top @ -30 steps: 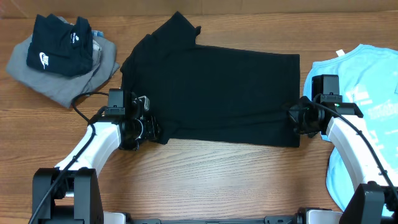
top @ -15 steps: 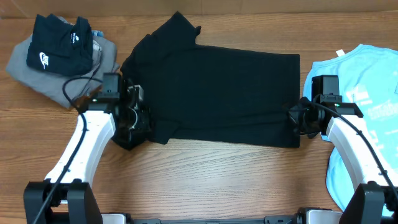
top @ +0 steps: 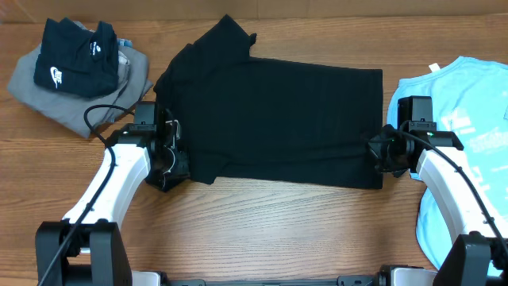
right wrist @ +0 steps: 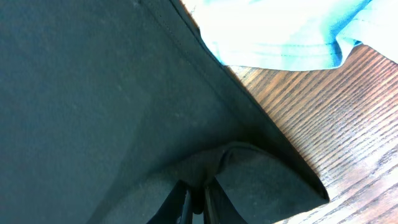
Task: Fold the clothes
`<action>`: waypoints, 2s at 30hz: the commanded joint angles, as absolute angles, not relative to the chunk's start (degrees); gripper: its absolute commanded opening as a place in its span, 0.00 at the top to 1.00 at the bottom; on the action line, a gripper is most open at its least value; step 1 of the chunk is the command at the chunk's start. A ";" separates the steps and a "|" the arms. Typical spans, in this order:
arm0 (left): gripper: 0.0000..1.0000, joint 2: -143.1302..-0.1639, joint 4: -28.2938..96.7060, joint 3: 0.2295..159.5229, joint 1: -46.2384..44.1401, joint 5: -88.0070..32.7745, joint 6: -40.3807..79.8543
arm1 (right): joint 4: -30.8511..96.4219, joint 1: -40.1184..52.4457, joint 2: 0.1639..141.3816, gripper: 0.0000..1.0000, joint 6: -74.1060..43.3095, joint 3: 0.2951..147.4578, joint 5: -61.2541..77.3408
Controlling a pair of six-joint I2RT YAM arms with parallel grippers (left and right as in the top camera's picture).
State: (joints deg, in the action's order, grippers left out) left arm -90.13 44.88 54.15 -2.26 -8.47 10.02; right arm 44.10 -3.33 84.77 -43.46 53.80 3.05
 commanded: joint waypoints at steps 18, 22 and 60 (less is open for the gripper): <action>0.96 -92.84 46.89 62.39 -2.17 -10.48 8.99 | 43.18 -3.51 84.90 0.91 -43.27 54.76 3.09; 0.96 -92.84 45.45 65.10 -2.17 -9.89 9.02 | 43.11 -3.51 84.90 0.89 -43.24 54.76 3.07; 0.00 -93.03 27.94 65.47 -2.17 -9.93 17.89 | 41.95 -4.05 84.99 0.30 -39.20 54.78 2.46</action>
